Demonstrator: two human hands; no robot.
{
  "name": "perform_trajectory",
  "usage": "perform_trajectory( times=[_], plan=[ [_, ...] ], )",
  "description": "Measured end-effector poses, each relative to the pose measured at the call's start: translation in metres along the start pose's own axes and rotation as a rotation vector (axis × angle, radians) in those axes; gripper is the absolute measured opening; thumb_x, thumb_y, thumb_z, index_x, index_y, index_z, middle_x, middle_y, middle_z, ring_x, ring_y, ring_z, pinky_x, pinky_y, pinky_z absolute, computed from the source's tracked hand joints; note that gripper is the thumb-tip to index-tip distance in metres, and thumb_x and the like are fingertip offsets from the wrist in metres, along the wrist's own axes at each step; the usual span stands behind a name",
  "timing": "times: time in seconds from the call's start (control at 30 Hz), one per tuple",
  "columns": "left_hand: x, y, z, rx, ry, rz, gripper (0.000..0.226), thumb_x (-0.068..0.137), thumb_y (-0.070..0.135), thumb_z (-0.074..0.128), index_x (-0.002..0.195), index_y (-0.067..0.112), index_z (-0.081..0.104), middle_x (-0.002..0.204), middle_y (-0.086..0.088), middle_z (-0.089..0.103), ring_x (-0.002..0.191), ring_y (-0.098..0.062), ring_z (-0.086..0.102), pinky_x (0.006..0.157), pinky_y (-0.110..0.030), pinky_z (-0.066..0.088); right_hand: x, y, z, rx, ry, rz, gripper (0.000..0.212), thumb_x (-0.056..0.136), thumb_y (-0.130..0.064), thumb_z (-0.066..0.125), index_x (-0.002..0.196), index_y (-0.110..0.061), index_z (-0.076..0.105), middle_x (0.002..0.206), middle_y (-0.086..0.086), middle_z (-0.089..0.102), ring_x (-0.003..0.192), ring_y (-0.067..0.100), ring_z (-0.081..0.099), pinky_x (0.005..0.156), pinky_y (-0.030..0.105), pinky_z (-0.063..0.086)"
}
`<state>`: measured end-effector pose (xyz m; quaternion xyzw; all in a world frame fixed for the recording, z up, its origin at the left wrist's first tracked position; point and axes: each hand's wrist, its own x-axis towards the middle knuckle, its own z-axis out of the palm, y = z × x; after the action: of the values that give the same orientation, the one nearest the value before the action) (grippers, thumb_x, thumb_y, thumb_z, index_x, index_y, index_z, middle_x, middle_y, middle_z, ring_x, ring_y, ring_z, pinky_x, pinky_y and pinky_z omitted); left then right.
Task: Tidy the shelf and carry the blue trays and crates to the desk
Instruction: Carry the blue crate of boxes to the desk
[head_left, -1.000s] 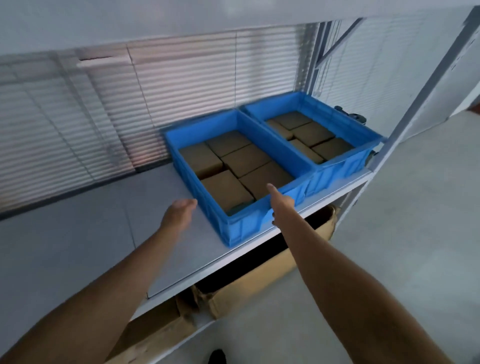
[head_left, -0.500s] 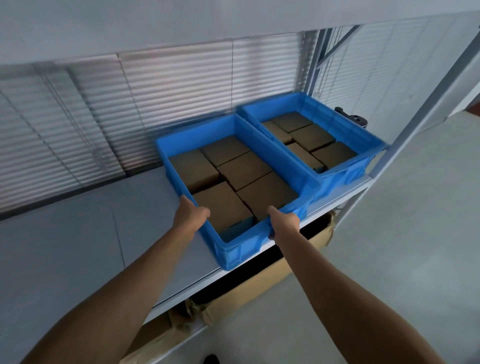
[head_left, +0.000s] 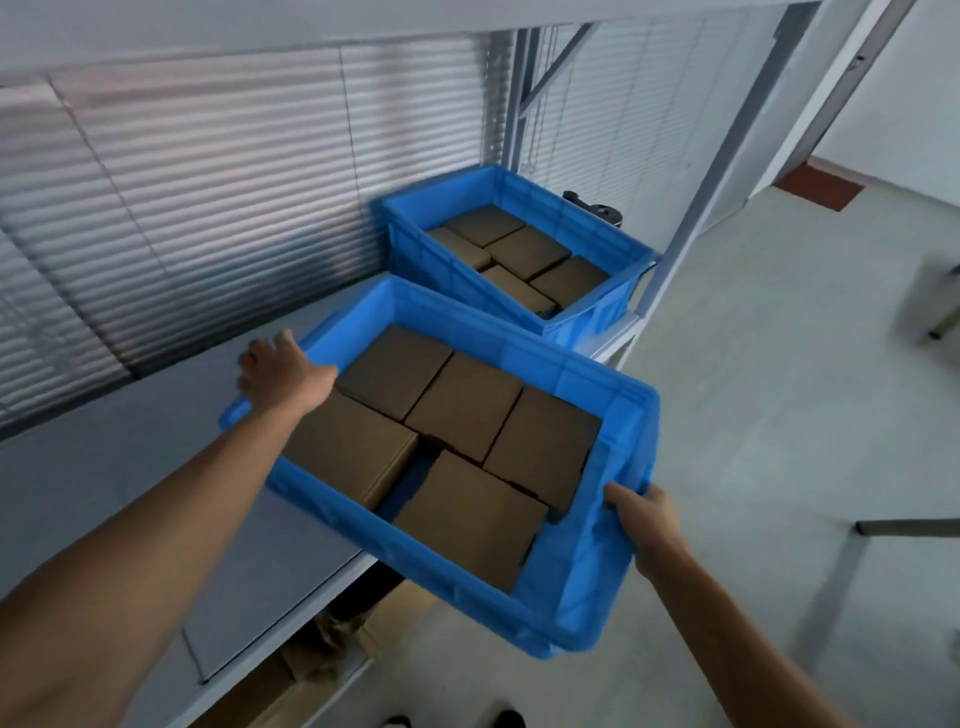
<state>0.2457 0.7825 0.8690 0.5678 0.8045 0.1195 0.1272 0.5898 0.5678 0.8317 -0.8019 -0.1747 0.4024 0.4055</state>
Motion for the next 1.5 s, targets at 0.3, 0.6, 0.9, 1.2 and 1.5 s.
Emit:
perform_trajectory(
  times=[0.3, 0.6, 0.9, 1.2, 1.5],
  plan=[
    [0.026, -0.009, 0.012, -0.114, -0.379, 0.202, 0.051, 0.082, 0.034, 0.066, 0.124, 0.005, 0.057, 0.118, -0.020, 0.064, 0.096, -0.034, 0.063, 0.083, -0.039, 0.052, -0.021, 0.017, -0.028, -0.042, 0.189, 0.018, 0.017, 0.079, -0.011, 0.062, 0.093, -0.002, 0.062, 0.086, 0.024, 0.071, 0.071, 0.038, 0.071, 0.066, 0.052, 0.060],
    [-0.004, -0.001, 0.021, -0.211, -0.369, 0.289, 0.034, 0.081, 0.026, 0.069, 0.106, 0.005, 0.060, 0.100, -0.020, 0.066, 0.087, -0.036, 0.062, 0.074, -0.041, 0.051, -0.065, 0.059, -0.039, -0.066, 0.379, 0.133, 0.019, 0.074, -0.017, 0.065, 0.087, -0.004, 0.067, 0.081, 0.017, 0.070, 0.074, 0.035, 0.069, 0.069, 0.046, 0.059],
    [-0.127, 0.066, 0.037, -0.290, -0.588, 0.497, 0.031, 0.079, 0.034, 0.063, 0.095, 0.009, 0.060, 0.075, -0.007, 0.059, 0.069, -0.029, 0.058, 0.068, -0.038, 0.048, -0.163, 0.161, -0.141, 0.078, 0.641, 0.252, 0.029, 0.070, -0.014, 0.062, 0.091, 0.006, 0.065, 0.074, 0.019, 0.066, 0.070, 0.037, 0.067, 0.065, 0.056, 0.057],
    [-0.368, 0.154, 0.094, -0.256, -0.902, 0.751, 0.036, 0.078, 0.036, 0.066, 0.103, 0.010, 0.065, 0.089, -0.011, 0.066, 0.080, -0.030, 0.062, 0.073, -0.036, 0.052, -0.307, 0.318, -0.287, 0.333, 0.909, 0.427, 0.020, 0.074, -0.005, 0.058, 0.089, 0.003, 0.068, 0.084, 0.025, 0.070, 0.079, 0.042, 0.070, 0.073, 0.056, 0.058],
    [-0.651, 0.216, 0.161, -0.178, -1.100, 0.845, 0.061, 0.066, 0.046, 0.070, 0.111, 0.004, 0.064, 0.104, -0.020, 0.068, 0.094, -0.039, 0.065, 0.085, -0.052, 0.055, -0.443, 0.450, -0.472, 0.456, 1.105, 0.511, 0.011, 0.074, -0.004, 0.057, 0.082, 0.000, 0.064, 0.077, 0.014, 0.064, 0.069, 0.030, 0.063, 0.064, 0.037, 0.053]
  ],
)
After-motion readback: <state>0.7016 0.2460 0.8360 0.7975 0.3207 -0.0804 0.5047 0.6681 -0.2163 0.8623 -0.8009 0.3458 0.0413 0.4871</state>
